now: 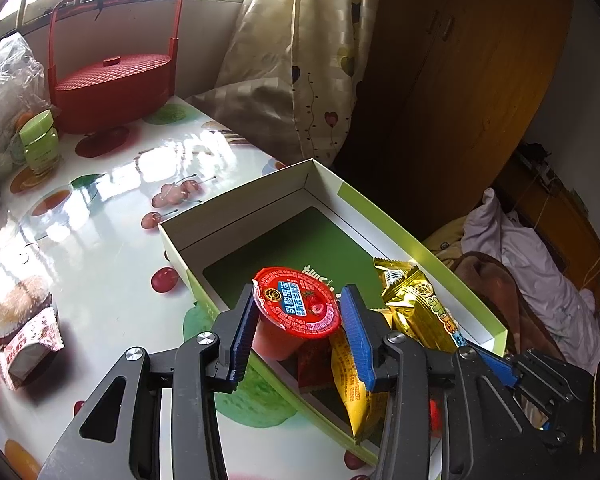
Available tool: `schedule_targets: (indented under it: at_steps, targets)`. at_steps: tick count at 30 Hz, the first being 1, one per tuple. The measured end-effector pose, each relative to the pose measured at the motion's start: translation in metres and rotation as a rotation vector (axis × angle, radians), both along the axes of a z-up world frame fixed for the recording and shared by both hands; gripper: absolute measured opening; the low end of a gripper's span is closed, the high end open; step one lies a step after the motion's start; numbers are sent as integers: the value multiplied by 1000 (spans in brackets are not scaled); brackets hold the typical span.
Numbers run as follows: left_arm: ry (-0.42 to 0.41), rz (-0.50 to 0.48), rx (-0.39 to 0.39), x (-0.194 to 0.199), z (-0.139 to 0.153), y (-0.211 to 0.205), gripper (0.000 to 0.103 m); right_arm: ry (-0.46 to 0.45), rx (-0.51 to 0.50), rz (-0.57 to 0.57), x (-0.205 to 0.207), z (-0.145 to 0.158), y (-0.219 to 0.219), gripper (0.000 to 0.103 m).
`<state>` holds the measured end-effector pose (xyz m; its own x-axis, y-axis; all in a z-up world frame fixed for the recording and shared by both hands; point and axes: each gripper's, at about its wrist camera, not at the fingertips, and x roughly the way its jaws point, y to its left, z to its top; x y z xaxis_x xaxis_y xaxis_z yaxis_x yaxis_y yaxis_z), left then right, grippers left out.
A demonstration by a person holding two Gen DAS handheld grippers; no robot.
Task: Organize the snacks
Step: 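Lower both snacks into the green box and open both tools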
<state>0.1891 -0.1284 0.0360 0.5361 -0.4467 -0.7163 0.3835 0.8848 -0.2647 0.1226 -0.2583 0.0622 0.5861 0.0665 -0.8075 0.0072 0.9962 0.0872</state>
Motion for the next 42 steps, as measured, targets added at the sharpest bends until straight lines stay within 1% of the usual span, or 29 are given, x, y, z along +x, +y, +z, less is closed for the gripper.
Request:
schedule_targets:
  at_steps: [2,4,5,9,17,25,32,42]
  targets:
    - [1,4,-2,-1,1,1,44,-3,1,0,0,0,1,39]
    - [-5,-2,-5,-4,3,1,52,-6,0,-1,-1,1,2,43]
    - [-5,-4,-10,-5,4,1,53,-6,-1,-2,-1,2,2,44]
    - [-8,-2,-14,-8,7,3,53,-10,-4,-7,-6,4,3,46]
    - [-27,10,-24,-16,16,6,53,-33,-1,-18,-12,11,3,48]
    - [-51,13,-37,-26,28,12,53,-49,6,-16,-17,18,5,51]
    - [-67,16,-43,-36,35,18,54,-62,7,-12,-20,22,8,52]
    - [-106,45,-37,-55,49,34,54,-82,4,-3,-25,29,15,53]
